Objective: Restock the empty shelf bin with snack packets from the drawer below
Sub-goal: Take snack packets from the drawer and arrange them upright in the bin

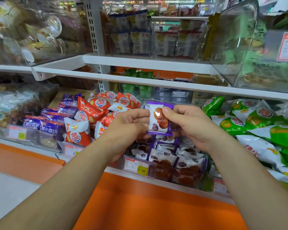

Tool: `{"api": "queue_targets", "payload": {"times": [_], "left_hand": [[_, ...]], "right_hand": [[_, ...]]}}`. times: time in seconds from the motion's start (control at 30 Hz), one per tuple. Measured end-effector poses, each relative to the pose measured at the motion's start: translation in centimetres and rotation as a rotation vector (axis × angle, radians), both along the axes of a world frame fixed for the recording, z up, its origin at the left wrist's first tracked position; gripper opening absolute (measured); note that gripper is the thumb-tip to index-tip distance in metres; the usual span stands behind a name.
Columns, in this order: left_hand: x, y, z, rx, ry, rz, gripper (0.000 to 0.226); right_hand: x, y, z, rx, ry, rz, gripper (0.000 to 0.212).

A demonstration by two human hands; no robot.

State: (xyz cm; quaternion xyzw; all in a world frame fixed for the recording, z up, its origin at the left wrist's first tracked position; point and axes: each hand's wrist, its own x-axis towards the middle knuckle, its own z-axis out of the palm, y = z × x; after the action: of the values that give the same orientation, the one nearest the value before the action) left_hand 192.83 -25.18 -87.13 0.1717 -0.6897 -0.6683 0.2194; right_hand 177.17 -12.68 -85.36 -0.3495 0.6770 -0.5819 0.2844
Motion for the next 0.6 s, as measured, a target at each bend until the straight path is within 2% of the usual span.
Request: {"api": "queue_targets", "payload": {"times": [0.1,0.17,0.27,0.3,0.37,0.43,0.5,0.6], "left_hand": [[0.1,0.3,0.3,0.005,0.016,0.053,0.034],[0.3,0.7,0.6,-0.028,0.030,0.073,0.028],[0.4,1.1,0.9,-0.126,0.061,0.105,0.032],[0.4,1.0,1.0,-0.189,0.066,0.119,0.030],[0.7,0.6,1.3,-0.410,0.016,0.150,0.029],[1.1,-0.4,1.8,-0.709,-0.129,0.212,0.037],[1.5,-1.4,2.4,-0.924,-0.275,0.198,0.034],[0.9,-2.2,2.5,-1.062,-0.440,0.105,0.028]], "right_hand": [[0.1,-0.1,-0.1,-0.026,0.006,-0.009,0.036],[0.1,-0.2,-0.3,-0.030,0.016,-0.005,0.031],[0.3,-0.5,-0.5,-0.036,-0.006,0.020,0.020],[0.3,-0.5,-0.6,-0.046,-0.036,0.029,0.020],[0.3,-0.5,-0.7,-0.057,-0.036,0.036,0.038],[0.1,-0.6,-0.9,-0.043,0.163,0.008,0.055],[0.2,-0.8,-0.9,-0.034,0.336,-0.004,0.046],[0.5,-1.4,-1.2,0.055,0.469,0.019,0.029]]}}
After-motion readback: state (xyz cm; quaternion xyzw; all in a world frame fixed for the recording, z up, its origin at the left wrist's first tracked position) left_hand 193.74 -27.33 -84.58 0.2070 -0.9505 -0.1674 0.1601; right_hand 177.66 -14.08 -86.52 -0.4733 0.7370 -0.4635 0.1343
